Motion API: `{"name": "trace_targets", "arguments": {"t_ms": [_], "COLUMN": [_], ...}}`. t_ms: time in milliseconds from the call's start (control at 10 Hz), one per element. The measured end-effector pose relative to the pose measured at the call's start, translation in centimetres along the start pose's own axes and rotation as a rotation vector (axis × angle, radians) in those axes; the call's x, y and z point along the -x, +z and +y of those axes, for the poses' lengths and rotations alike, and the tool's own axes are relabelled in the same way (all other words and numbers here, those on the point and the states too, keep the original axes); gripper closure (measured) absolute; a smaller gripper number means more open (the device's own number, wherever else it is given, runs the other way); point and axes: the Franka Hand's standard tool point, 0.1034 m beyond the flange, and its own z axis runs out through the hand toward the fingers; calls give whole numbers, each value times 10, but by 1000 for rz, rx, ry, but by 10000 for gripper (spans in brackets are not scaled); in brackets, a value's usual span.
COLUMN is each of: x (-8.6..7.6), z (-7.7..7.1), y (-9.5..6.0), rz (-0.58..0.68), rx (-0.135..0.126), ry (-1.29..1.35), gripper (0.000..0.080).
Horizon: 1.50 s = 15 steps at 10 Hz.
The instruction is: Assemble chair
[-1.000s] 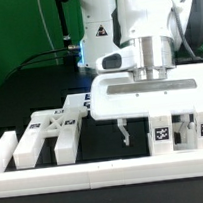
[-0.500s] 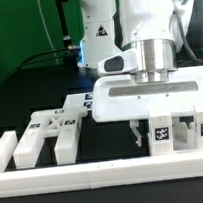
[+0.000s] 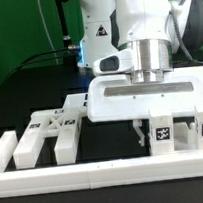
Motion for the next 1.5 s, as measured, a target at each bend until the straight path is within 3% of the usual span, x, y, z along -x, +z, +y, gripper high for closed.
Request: {"name": "trace_targets", "arguments": {"t_ms": [600,700,800,900,1100,1200,1500], "x": [0,5,15,15,16,8,23], "z": [2,23,41,49,48,44,44], "y": [-1,-14,-32,-45,-69,-74,-72], "rz": [-1,-46,-152,-205,-392,-458,-668], "rx": [1,7,-4,-13,-39,-54,-71], "ry": [-16,-67,-38,-17,29,31,33], "gripper": [763,763,765,765,765,765,765]}}
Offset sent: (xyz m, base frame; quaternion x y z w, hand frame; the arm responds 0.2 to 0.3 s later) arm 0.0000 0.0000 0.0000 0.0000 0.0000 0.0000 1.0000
